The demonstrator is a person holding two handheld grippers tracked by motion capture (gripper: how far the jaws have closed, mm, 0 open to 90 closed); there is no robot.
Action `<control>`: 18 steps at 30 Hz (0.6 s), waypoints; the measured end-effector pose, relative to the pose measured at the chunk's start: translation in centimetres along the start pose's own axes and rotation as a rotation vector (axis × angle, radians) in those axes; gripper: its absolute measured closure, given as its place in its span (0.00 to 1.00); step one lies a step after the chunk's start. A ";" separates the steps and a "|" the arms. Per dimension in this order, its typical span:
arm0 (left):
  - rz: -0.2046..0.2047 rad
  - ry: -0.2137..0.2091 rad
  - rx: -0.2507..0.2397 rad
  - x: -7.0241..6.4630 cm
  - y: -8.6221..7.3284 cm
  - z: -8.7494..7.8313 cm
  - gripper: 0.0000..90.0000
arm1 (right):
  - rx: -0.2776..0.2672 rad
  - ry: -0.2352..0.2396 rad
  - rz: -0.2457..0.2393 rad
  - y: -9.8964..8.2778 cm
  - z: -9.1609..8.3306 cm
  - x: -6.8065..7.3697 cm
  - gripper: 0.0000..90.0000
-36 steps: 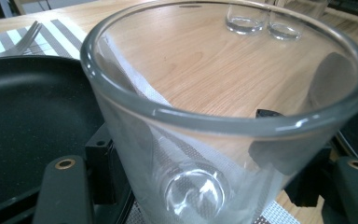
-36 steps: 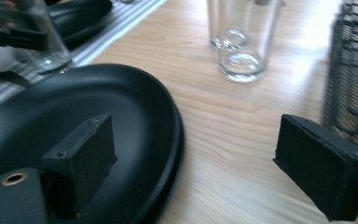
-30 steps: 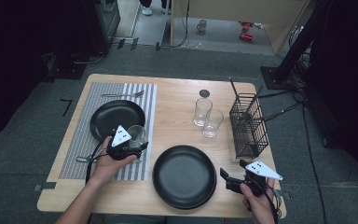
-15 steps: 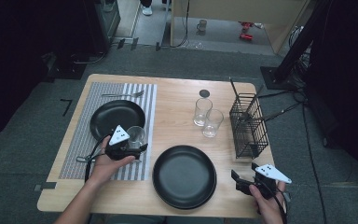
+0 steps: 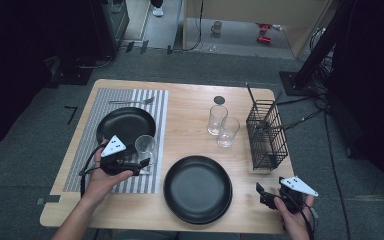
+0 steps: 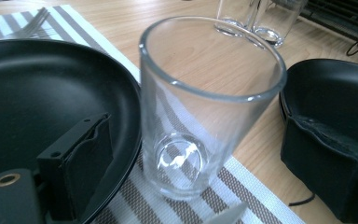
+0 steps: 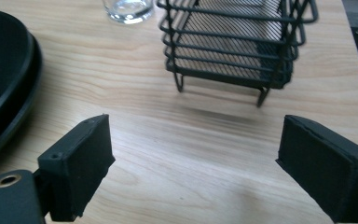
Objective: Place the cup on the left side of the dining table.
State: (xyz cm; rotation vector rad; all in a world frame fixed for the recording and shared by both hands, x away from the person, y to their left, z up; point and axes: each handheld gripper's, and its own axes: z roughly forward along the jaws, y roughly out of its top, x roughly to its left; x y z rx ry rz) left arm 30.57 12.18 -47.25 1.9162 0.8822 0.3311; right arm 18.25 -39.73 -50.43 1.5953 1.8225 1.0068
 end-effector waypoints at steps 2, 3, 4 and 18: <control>-0.003 0.009 -0.005 0.2 -0.1 -0.6 0.08 | 0.009 -0.007 -0.001 -0.1 0.1 -0.3 0.10; -0.004 0.011 -0.007 0.3 -0.2 -1.0 0.08 | 0.013 -0.011 0.001 -0.2 0.1 -0.4 0.10; -0.008 0.015 -0.010 0.4 -0.3 -1.2 0.08 | 0.014 -0.013 0.001 -0.2 0.1 -0.5 0.09; -0.066 0.073 -0.018 1.0 -2.6 -4.4 0.02 | 0.059 -0.044 -0.007 -0.4 0.6 -1.7 0.06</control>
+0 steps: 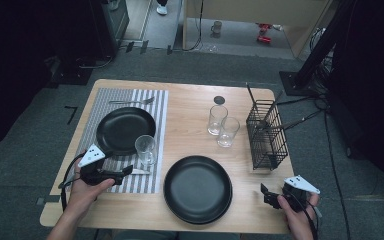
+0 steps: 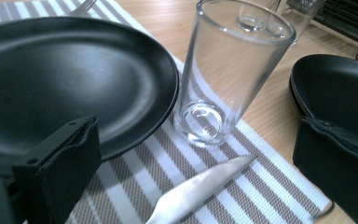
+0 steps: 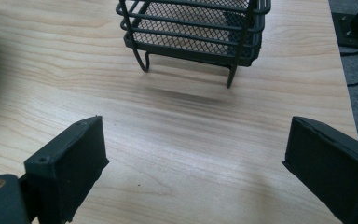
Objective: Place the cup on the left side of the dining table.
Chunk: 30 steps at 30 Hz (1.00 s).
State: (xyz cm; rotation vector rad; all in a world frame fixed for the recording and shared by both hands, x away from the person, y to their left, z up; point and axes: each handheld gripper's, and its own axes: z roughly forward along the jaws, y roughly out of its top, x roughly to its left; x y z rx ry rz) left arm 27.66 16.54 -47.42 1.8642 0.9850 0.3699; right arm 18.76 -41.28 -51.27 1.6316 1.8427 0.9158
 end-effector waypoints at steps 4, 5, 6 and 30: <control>0.004 0.040 0.011 0.3 -0.7 -0.7 0.02 | 0.011 -0.013 0.005 -0.1 0.2 -0.4 0.05; 0.008 0.056 0.017 0.4 -1.0 -0.9 0.02 | 0.014 -0.017 0.008 -0.2 0.2 -0.5 0.05; 0.005 0.075 0.023 0.5 -1.3 -1.1 0.02 | 0.019 -0.023 0.009 -0.2 0.3 -0.6 0.05; -0.125 0.350 0.160 5.1 -6.3 -4.9 0.00 | 0.071 -0.049 0.001 -0.7 1.3 -0.8 0.04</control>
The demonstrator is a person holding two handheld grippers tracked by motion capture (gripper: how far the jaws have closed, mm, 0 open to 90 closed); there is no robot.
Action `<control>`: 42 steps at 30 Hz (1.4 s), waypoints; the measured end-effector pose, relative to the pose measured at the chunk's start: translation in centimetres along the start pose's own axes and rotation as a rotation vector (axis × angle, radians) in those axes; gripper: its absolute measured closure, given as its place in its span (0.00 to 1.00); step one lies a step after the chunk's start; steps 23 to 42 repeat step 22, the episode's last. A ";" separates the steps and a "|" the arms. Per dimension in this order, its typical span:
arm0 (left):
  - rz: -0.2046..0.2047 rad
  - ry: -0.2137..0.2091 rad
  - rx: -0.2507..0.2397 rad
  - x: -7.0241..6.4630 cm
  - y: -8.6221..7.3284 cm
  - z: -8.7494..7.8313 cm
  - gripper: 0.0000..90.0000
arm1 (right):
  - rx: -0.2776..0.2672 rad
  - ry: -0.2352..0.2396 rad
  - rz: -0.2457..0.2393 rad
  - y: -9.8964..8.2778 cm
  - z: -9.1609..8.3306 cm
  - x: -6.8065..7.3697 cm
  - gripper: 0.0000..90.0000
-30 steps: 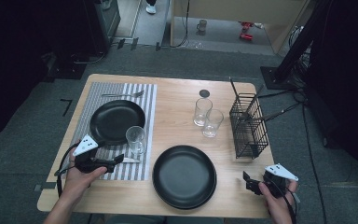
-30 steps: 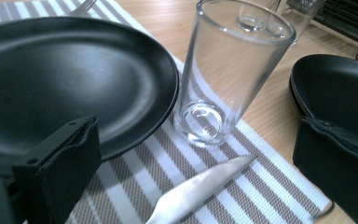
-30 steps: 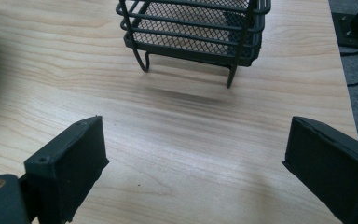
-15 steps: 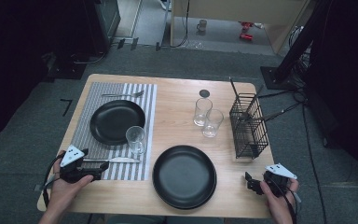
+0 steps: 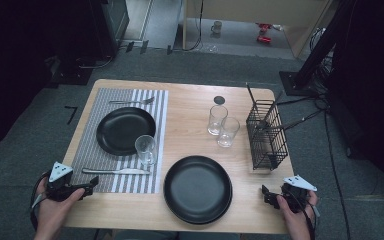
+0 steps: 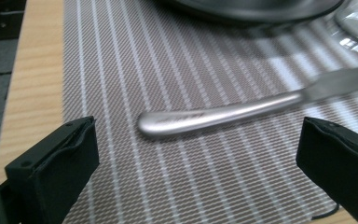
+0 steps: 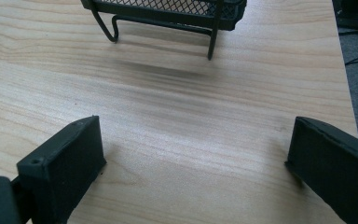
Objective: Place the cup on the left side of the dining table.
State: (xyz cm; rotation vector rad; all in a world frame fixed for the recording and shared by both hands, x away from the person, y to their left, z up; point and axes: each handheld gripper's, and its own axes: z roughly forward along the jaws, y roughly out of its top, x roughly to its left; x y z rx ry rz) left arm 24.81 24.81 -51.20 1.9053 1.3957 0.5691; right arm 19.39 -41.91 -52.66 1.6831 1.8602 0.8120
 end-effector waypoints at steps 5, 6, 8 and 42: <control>0.019 0.028 0.049 0.3 -0.3 0.6 0.00 | 0.000 0.000 0.000 0.0 0.0 0.0 0.04; 0.022 0.031 0.052 0.2 -0.3 0.6 0.00 | 0.000 0.000 0.000 0.0 0.0 0.0 0.04; 0.033 0.040 0.058 0.1 -0.3 0.7 0.00 | 0.000 0.000 0.000 0.0 0.0 0.0 0.04; 0.026 0.050 0.058 0.0 -0.3 0.8 0.00 | 0.000 0.001 0.001 0.0 0.0 0.0 0.04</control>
